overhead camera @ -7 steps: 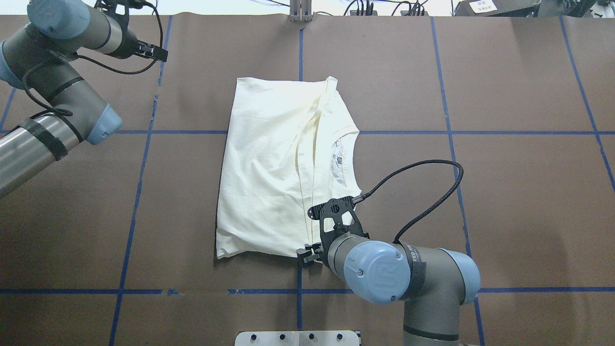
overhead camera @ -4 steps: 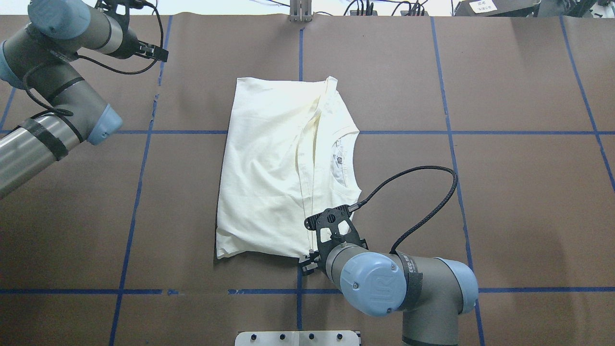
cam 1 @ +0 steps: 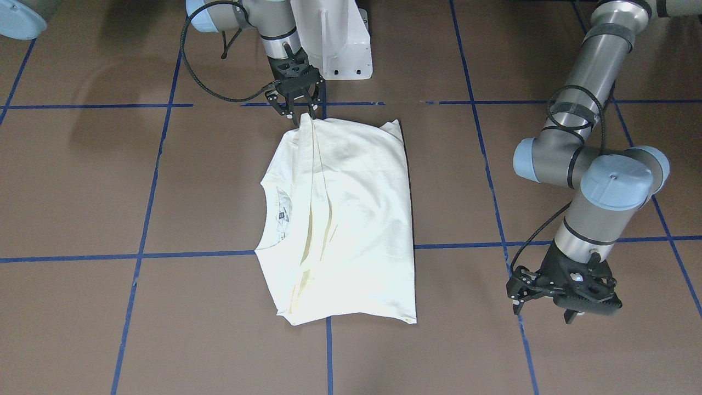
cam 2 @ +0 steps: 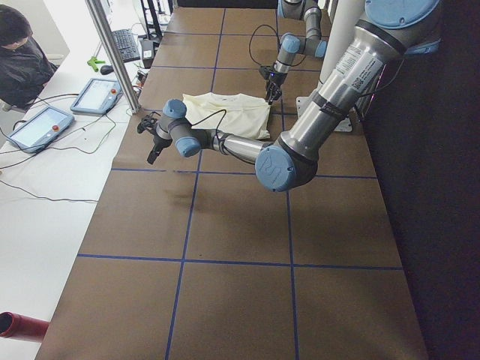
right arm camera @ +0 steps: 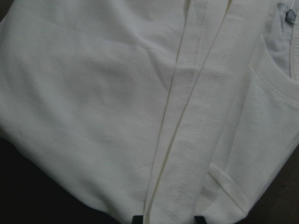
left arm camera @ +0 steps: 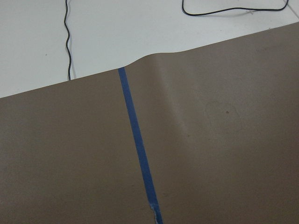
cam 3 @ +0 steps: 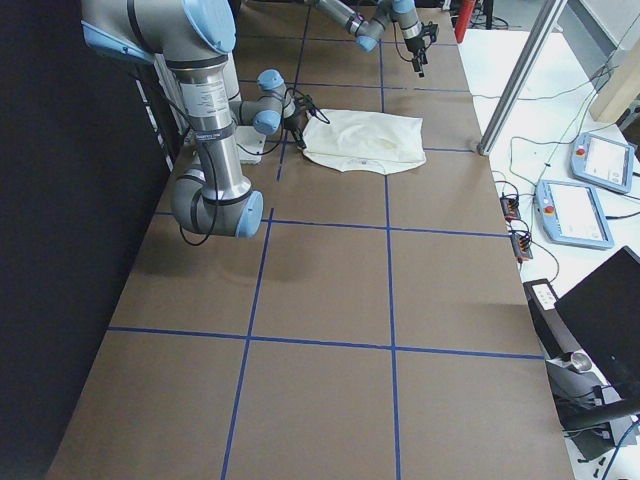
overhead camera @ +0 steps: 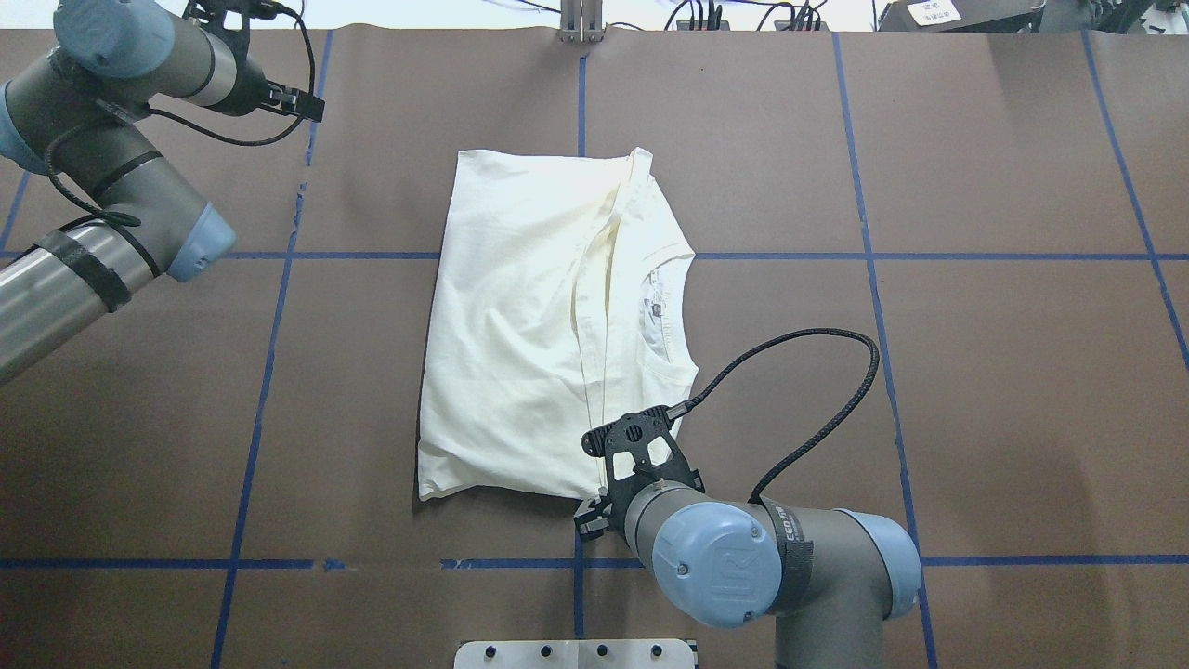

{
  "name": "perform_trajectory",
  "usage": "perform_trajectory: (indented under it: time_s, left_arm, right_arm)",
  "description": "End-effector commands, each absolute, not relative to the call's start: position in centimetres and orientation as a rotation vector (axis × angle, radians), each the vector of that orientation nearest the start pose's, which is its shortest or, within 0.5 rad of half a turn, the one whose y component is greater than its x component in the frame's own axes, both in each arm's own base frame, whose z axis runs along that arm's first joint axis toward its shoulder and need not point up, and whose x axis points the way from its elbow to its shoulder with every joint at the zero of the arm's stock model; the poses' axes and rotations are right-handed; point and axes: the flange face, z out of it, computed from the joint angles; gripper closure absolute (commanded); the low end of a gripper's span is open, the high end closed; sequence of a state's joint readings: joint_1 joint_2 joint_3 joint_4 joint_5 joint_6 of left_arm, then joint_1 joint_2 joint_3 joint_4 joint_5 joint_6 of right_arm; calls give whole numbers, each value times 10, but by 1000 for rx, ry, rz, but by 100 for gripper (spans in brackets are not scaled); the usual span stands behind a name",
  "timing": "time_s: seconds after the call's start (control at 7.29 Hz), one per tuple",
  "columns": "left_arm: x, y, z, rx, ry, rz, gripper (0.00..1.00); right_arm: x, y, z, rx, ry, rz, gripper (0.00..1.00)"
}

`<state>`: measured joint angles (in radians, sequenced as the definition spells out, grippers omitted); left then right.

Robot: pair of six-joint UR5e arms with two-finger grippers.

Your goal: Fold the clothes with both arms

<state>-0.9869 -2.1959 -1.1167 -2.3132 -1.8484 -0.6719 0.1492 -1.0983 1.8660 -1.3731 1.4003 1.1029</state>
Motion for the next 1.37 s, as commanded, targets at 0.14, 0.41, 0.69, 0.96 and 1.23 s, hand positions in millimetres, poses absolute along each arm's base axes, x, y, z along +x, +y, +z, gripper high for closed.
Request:
perform_trajectory:
  time_s: [0.14,0.41,0.69,0.96,1.23]
  left_arm:
    - [337,-702,421,582,741,46,0]
    - [337,-702,421,582,741,47,0]
    - [337,-702,421,582,741,46,0]
    - [337,-702,421,582,741,46,0]
    - [337,-702,421,582,741,46,0]
  right_arm:
    - [-584,-238,239,455,-875,-205,90]
    - [-588,-229,239,477,-869,-199,100]
    - [-574,-235,239,493,-871,-176,100]
    - [-534,-231,277,478,-838,-157,100]
    - [-533,-210,304,423,-830,-14,100]
